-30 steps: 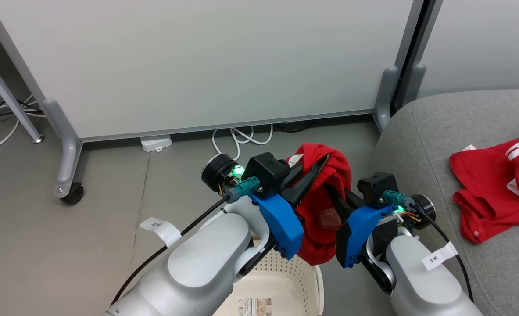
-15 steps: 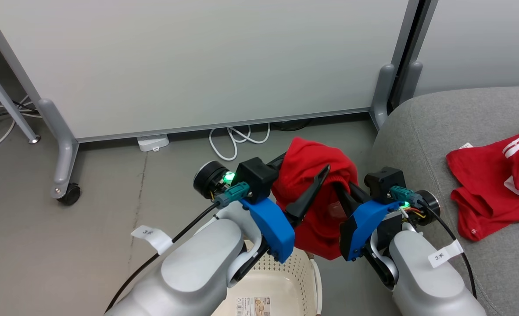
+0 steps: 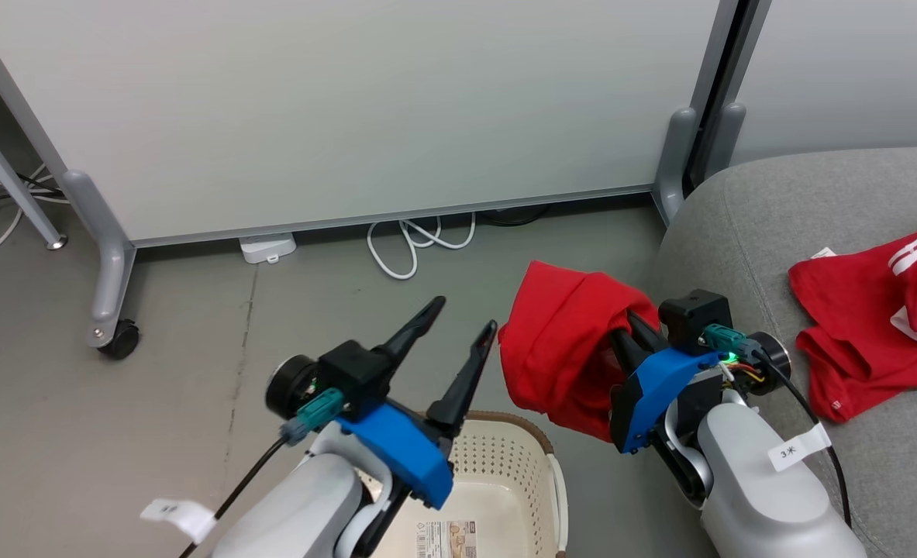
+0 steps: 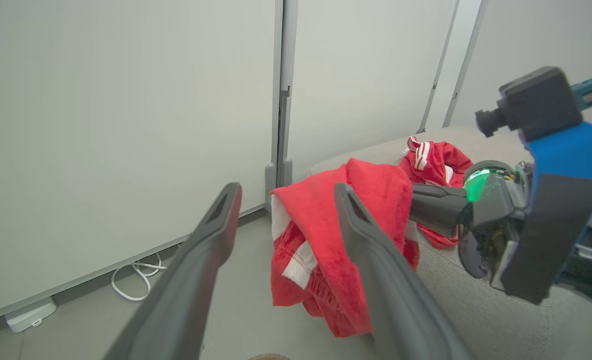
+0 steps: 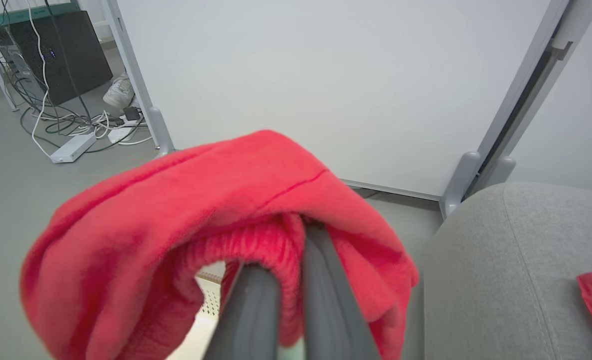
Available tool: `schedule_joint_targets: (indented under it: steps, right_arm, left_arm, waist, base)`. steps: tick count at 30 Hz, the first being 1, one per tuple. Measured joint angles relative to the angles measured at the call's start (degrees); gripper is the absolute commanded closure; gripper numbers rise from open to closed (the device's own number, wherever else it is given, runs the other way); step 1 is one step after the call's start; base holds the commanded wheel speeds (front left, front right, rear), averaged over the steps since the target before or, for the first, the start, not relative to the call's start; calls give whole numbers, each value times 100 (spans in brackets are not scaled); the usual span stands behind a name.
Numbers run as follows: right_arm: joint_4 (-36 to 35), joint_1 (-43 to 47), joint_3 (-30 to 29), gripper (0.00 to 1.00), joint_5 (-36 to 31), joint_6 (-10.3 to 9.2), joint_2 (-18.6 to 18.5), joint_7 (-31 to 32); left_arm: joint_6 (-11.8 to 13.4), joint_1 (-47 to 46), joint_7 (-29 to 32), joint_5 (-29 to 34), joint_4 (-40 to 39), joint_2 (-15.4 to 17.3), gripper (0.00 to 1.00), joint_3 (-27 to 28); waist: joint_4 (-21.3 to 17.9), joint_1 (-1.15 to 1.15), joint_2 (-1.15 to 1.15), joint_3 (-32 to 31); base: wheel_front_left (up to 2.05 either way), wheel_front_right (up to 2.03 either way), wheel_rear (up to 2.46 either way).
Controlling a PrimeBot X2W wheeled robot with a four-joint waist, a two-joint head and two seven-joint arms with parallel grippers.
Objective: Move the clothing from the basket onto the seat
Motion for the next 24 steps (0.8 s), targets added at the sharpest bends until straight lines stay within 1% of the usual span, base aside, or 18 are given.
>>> schedule_joint_targets:
  steps: [2, 6, 11, 15, 19, 24]
  right_arm:
    - [-37, 14, -38, 100, -15, 0, 1, 0]
    - [-147, 50, -101, 100, -57, 0, 0, 2]
    - [-297, 94, -137, 100, -67, 0, 0, 31]
    - [-394, 188, -148, 100, -79, 0, 0, 80]
    - [-491, 225, -187, 100, -114, 0, 0, 116]
    - [-604, 291, -201, 100, -126, 0, 0, 155]
  left_arm:
    - [53, 243, -1, 166, -327, 87, 0, 292]
    - [82, 856, -1, 504, -877, 166, 0, 887]
    - [123, 1611, -2, 940, -1335, 164, 0, 1750]
    - [68, 2124, -2, 1218, -1379, 123, 0, 2291]
    - [-16, 2430, -2, 1456, -1326, 55, 0, 2648]
    - [-155, 2548, -3, 1694, -1285, -71, 0, 2953]
  waist:
    - [-9, 0, 0, 17]
    - [-54, 0, 0, 48]
    - [-145, 0, 0, 87]
    - [-220, 0, 0, 98]
    - [-301, 0, 0, 93]
    - [-435, 0, 0, 117]
  base:
    - [0, 0, 0]
    - [0, 0, 0]
    - [0, 0, 0]
    - [0, 0, 0]
    - [0, 0, 0]
    - [0, 0, 0]
